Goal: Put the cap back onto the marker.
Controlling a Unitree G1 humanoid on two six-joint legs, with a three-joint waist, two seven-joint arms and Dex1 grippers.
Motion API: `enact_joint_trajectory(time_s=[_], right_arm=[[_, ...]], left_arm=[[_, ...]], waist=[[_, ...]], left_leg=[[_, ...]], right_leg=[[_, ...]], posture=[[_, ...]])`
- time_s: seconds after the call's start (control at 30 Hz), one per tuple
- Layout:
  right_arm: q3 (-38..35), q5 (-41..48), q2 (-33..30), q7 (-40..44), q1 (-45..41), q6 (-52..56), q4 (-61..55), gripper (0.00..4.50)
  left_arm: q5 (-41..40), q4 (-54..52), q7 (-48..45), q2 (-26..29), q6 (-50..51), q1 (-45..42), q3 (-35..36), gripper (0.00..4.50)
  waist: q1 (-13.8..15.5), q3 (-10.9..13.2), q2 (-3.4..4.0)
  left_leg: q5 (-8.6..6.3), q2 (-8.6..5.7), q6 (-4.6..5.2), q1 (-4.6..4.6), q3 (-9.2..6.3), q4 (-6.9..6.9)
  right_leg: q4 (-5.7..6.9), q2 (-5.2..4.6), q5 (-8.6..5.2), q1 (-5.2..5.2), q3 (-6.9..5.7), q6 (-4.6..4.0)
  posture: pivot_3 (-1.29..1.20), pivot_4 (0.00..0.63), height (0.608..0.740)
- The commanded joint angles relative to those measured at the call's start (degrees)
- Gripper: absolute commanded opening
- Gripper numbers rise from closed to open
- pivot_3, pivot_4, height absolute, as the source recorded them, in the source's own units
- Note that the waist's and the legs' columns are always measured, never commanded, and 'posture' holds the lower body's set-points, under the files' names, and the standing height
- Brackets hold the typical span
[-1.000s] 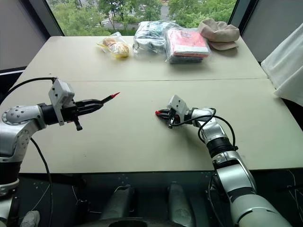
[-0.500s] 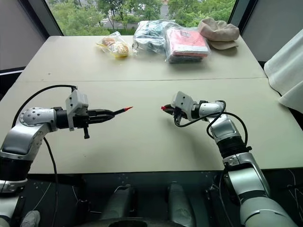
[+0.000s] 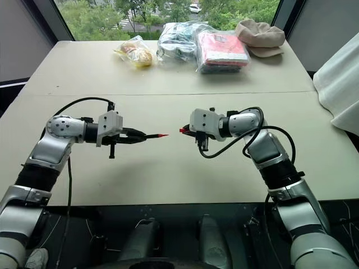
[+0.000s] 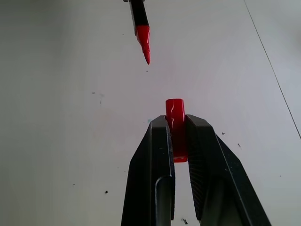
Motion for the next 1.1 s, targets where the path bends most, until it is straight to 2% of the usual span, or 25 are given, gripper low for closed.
enact_joint_trajectory(time_s=[0.03,1.1], right_arm=[[-0.27,1.01,0.33,-0.1,-0.38,0.63,-2.35,0.07],[0.77,2.14,3.11,0.33,-1.48,3.26,-4.15,0.07]], left_arm=[[0.05,-1.22,0.37,-0.17,-1.18,-0.77,1.19,0.0],[-0.22,-4.41,1.72,-1.76,0.89,-1.22,0.97,0.0]], waist=[[0.02,0.0,0.0],[-0.02,0.0,0.0]], left_leg=[[0.0,0.0,0.0,-0.06,-0.01,0.01],[0.0,0.0,0.0,-0.15,-0.03,0.02]], right_leg=[[0.0,0.0,0.0,-0.05,-0.01,0.0],[0.03,0.01,0.0,-0.14,-0.04,0.0]], posture=[[0.0,0.15,0.74],[0.0,0.15,0.74]])
